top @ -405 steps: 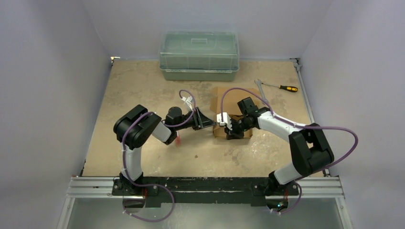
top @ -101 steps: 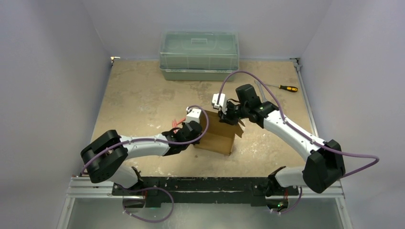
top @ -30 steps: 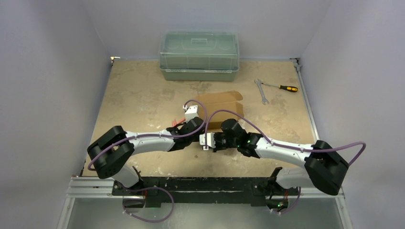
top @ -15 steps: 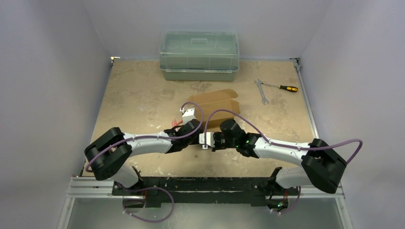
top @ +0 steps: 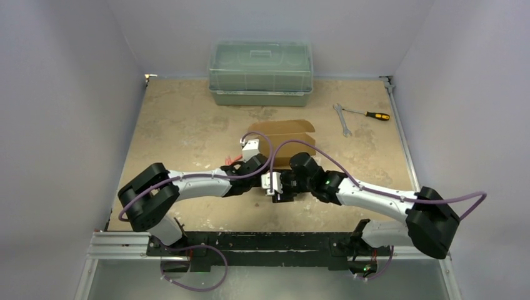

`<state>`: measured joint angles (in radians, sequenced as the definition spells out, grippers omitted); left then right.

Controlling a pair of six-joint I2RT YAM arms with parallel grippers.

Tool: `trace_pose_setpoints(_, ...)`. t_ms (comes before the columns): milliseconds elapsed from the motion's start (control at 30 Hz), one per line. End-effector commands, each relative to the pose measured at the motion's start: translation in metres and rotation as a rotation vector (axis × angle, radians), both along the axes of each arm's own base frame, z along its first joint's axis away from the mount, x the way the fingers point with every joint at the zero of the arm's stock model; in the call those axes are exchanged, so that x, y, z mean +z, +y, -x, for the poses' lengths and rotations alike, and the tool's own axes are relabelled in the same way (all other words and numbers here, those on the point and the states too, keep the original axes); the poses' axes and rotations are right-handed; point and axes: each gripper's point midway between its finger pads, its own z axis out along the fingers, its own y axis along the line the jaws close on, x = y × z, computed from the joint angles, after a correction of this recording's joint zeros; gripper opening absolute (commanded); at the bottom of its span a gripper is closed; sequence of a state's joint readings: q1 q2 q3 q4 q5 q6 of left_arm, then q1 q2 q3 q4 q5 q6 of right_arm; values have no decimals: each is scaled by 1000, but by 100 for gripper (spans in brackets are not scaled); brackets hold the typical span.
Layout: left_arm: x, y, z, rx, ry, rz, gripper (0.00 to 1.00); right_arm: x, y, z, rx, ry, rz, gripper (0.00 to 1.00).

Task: Fold the paper box

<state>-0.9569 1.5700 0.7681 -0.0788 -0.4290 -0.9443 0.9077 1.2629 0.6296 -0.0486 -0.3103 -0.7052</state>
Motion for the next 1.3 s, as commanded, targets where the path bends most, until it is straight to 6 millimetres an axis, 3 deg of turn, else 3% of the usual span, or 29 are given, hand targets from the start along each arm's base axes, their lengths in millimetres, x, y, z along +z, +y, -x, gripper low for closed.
trace_pose_setpoints(0,-4,12,-5,-25,-19,-149,0,50,13,17,127,20,-97,63)
trace_pose_setpoints(167,2,16,-10,-67,-79,-308,0,73,-4,36,260,73,-98,70)
trace_pose_setpoints(333,-3,19,-12,-98,-83,-417,0,94,-29,24,228,65,-138,73)
trace_pose_setpoints(400,-2,17,-13,-102,-83,-418,0,95,-36,18,189,58,-149,76)
trace_pose_setpoints(467,-1,15,-14,-106,-80,-413,20,95,-43,9,147,59,-147,76)
trace_pose_setpoints(567,2,13,-15,-110,-70,-388,32,94,-50,1,115,60,-141,76)
trace_pose_setpoints(967,35,0,-30,-135,-89,-226,42,94,-62,-11,60,65,-148,76)
trace_pose_setpoints(1267,41,-7,-42,-180,-105,-197,42,93,-64,-15,42,75,-150,77)
